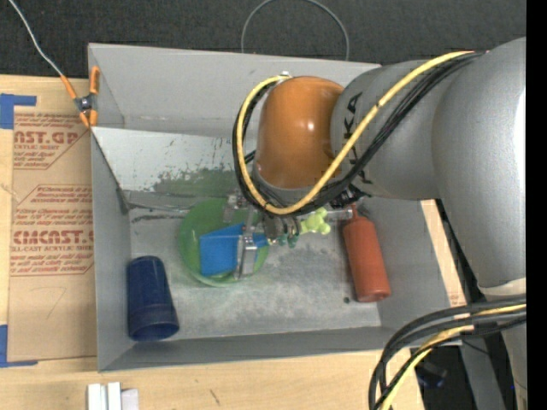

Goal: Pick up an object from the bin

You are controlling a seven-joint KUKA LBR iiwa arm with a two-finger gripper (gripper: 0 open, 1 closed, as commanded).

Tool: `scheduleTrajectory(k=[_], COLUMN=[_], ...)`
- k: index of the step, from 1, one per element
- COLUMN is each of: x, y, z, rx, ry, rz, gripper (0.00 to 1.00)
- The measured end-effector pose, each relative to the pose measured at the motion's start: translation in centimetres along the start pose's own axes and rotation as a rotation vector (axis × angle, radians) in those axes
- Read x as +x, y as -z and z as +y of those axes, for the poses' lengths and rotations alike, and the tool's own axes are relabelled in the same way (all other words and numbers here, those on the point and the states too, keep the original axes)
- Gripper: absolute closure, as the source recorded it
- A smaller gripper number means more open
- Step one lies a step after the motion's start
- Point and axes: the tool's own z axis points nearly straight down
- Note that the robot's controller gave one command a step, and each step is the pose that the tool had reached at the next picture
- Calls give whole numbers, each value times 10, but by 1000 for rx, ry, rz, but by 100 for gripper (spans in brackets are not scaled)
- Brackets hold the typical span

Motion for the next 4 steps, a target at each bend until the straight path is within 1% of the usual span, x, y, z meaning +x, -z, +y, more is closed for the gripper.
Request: scheduleTrajectory(k=[1, 2, 3, 4], x=[-2, -1, 3, 15], y=[5, -34, -67, -71], z=[-1, 6, 9, 7], rx=[-1, 0, 0, 0], ry=[-2, 337, 544, 806], rz=[-7, -9, -18, -16], gripper=[0, 0, 0, 100])
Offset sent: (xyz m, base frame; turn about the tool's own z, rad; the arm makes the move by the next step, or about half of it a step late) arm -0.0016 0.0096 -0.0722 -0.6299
